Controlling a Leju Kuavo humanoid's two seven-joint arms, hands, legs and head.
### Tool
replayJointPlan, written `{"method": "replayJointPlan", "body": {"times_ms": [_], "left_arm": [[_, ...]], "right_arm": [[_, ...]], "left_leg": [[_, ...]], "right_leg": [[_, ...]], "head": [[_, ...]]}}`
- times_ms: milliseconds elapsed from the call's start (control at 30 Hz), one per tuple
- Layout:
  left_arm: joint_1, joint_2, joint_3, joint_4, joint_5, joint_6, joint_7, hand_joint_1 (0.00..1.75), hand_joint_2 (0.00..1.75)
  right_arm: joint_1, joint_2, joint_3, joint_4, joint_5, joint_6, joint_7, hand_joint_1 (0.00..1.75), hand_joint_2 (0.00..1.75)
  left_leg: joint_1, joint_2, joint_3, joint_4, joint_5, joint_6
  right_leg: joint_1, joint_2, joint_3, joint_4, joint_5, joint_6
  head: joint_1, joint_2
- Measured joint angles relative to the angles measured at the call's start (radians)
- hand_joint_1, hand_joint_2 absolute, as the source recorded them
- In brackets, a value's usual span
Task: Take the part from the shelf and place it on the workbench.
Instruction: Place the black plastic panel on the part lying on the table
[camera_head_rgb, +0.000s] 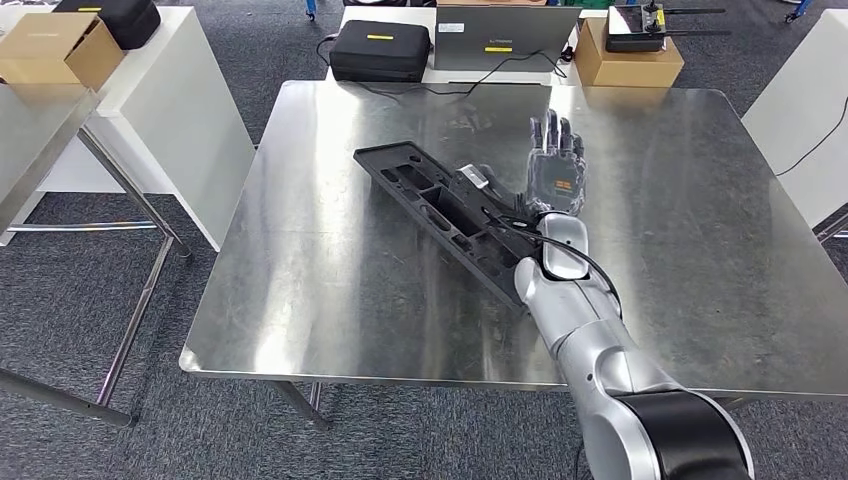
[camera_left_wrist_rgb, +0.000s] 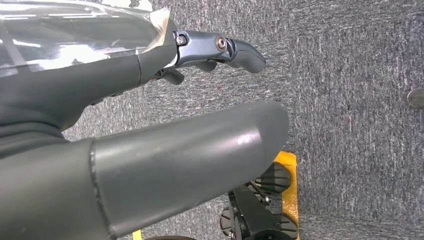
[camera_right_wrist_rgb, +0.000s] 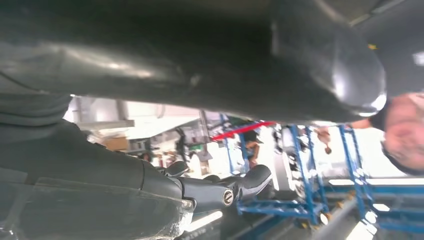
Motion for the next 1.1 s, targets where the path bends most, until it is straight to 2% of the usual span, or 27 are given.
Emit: {"method": "replayJointPlan", "body": {"times_ms": [100,333,533,800,933,1000,1033,1100], "left_arm": [[0.000,-0.003,0.029,-0.004,-0.027,-0.001,-0.002,0.00,0.00],[-0.002,-0.009,0.105,-0.013,-0.091,-0.012,-0.005,0.00,0.00],[-0.002,-0.011,0.165,-0.017,-0.152,-0.033,-0.014,0.00,0.00],[-0.002,-0.012,0.219,-0.020,-0.169,-0.059,-0.025,0.00,0.00],[-0.002,-0.011,0.233,-0.021,-0.171,-0.064,-0.029,0.00,0.00],[-0.002,-0.011,0.238,-0.021,-0.176,-0.067,-0.033,0.00,0.00],[-0.002,-0.012,0.240,-0.021,-0.178,-0.068,-0.035,0.00,0.00],[-0.002,-0.014,0.245,-0.021,-0.181,-0.070,-0.036,0.00,0.00]], "right_arm": [[0.037,0.010,0.024,-0.095,0.000,0.014,-0.029,0.00,0.00],[0.164,0.011,0.153,-0.433,0.000,0.124,-0.076,0.00,0.00],[0.248,-0.025,0.214,-0.597,0.000,0.120,-0.110,0.00,0.00],[0.330,-0.075,0.218,-0.671,-0.004,0.085,-0.149,0.00,0.00],[0.333,-0.089,0.218,-0.672,-0.007,0.081,-0.155,0.00,0.00],[0.332,-0.095,0.218,-0.673,-0.010,0.080,-0.156,0.00,0.00],[0.331,-0.097,0.218,-0.674,-0.012,0.078,-0.155,0.00,0.00],[0.330,-0.106,0.218,-0.676,-0.018,0.075,-0.154,0.00,0.00]], "left_leg": [[0.000,0.000,0.000,0.000,0.000,0.000],[0.000,0.000,0.000,0.000,0.000,0.000],[0.000,0.000,0.000,0.000,0.000,0.000],[-0.004,0.000,-0.001,0.005,-0.004,0.005],[-0.005,0.000,-0.002,0.011,-0.007,0.010],[-0.002,0.002,0.002,0.003,-0.001,0.017],[0.001,0.003,0.006,-0.003,0.003,0.021],[0.008,0.006,0.011,-0.013,0.010,0.029]], "right_leg": [[0.000,0.000,0.000,0.000,0.000,0.000],[0.000,0.000,0.000,0.000,0.000,0.000],[0.000,0.000,0.000,0.000,0.000,0.000],[-0.004,0.000,0.002,-0.002,0.000,0.001],[-0.005,0.000,0.003,-0.003,0.002,0.003],[-0.004,0.000,0.004,-0.002,0.001,0.007],[-0.003,-0.001,0.000,0.006,-0.006,0.008],[-0.001,-0.002,-0.043,0.097,-0.050,0.003]], "head": [[0.000,0.000],[0.000,0.000],[0.000,0.000],[0.000,0.000],[0.000,0.000],[0.000,0.000],[0.000,0.000],[0.004,0.000]]}}
